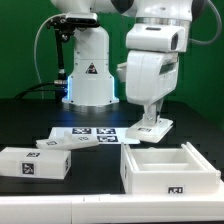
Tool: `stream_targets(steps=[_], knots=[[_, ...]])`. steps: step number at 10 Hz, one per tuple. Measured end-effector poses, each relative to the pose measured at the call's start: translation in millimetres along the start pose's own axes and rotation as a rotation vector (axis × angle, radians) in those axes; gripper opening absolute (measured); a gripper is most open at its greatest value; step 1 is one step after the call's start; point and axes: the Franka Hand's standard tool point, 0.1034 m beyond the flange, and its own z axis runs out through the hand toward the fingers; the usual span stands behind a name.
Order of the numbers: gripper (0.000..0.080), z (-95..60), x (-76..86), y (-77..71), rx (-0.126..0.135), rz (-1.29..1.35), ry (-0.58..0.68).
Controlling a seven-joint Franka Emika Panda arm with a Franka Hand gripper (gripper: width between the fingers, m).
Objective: Assemble cabinet
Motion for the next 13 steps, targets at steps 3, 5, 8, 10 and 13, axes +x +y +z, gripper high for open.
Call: stream_targets(steps=[3,5,8,10,13], knots=[[0.0064,3.0,-0.8,3.0,0.004,0.005,-0.005],[0.0064,2.4,3.7,-4.9,-0.006,-0.142,-0.028],[0.0064,-0.7,14.3,-36.6,-0.023,-0.340,-0.069],[0.0064,1.3,13.7,-35.4,-0.021,-0.338,-0.070],[0.0064,3.2,11.9,-37.3,-0.029,-0.404,-0.076]])
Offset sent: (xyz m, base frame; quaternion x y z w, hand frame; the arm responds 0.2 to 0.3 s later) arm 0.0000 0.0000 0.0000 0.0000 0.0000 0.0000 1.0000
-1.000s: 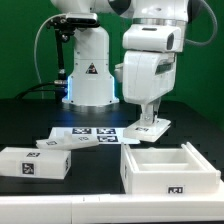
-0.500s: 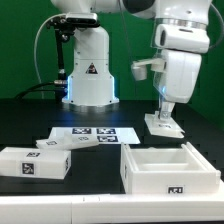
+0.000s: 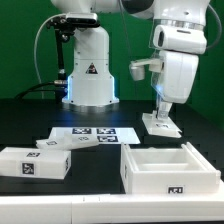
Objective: Assemble cabinet
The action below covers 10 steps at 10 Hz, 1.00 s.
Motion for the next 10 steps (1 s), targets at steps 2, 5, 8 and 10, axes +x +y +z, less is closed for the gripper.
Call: stream_targets(steps=[2,5,8,10], knots=[[0.0064,1.4,5.4,-14.4,-0.026,-0.095,-0.013],[0.0064,3.6,5.5,-15.8,-0.028,-0.109,-0.010],[0.0064,7.0,9.7,-26.9,-0.019,-0.065,-0.044],[0.0064,9.8,14.8,-41.8,0.002,-0.027,-0.123]])
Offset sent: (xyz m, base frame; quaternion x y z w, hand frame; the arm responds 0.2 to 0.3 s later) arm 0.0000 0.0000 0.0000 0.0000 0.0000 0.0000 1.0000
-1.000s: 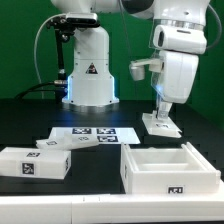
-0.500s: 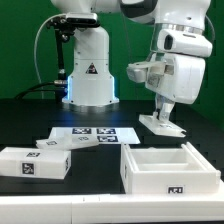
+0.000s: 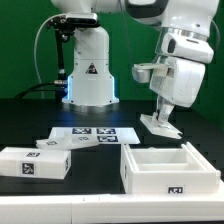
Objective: Assemble cabinet
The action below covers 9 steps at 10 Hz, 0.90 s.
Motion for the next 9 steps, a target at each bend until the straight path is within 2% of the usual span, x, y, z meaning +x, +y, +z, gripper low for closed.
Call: stream_targets(steps=[5,7,9], knots=[[0.0064,1.4,1.0,-2.2,0.009,-0.005,-0.006],[0.0064,5.1,-0.9,10.3,0.028,0.003,-0.039],[0.0064,8.1,1.2,17.1,0.030,0.005,-0.046]])
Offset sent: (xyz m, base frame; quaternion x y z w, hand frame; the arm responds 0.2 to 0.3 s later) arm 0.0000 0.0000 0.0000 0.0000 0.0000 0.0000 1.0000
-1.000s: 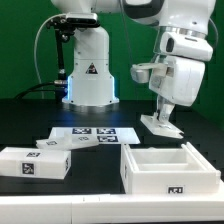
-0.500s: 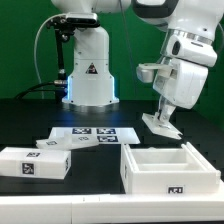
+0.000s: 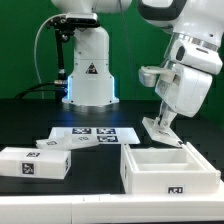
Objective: Assemble cabinet
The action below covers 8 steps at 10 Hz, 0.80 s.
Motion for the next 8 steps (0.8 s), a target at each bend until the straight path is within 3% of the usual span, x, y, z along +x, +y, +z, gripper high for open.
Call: stream_targets(steps=[8], knots=[[0.0064,0.6,3.5,0.6,-0.001,-0.027,0.002]])
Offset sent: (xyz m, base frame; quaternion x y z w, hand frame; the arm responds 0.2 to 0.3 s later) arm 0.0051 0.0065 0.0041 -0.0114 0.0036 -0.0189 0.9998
